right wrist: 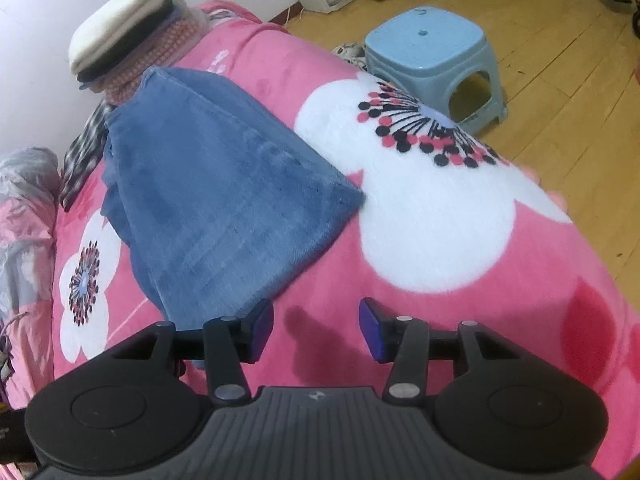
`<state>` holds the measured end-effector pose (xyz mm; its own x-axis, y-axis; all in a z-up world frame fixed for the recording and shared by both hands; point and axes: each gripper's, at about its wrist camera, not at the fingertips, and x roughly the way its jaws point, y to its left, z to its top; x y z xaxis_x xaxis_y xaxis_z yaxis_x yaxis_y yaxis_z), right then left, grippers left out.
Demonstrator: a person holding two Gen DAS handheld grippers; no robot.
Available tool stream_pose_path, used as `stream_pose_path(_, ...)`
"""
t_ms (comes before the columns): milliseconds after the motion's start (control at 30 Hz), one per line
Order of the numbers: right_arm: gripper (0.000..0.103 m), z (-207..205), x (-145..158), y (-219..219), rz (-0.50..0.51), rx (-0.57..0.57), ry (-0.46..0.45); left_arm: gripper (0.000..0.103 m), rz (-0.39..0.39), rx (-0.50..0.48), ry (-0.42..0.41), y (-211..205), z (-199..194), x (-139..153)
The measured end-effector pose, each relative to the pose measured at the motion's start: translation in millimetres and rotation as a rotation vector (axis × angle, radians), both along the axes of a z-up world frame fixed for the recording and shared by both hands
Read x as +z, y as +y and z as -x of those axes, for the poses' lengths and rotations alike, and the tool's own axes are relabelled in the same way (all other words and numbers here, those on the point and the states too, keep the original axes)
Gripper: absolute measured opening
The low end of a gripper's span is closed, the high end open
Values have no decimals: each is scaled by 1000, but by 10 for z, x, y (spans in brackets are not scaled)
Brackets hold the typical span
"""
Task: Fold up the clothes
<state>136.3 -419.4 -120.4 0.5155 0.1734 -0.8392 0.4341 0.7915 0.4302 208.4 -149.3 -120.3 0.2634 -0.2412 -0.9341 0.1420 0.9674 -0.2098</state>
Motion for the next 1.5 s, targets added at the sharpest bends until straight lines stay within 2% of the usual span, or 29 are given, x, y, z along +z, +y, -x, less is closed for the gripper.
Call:
stream_pose_path(300, 55, 107, 75, -27, -18, -20, 9, 103, -64, -26, 11, -84, 6, -54)
stream_pose_path(567, 59, 150, -65, 9, -41, -23, 40, 103, -69, -18, 11, -58, 20, -59)
stream_pose_path(733, 65, 126, -68, 33, -36, -7, 43, 103, -82, -19, 7, -54, 37, -63)
stream_pose_path(1500, 75, 100, -83, 100, -26, 7, 36, 103, -93, -31, -8, 103, 103, -74)
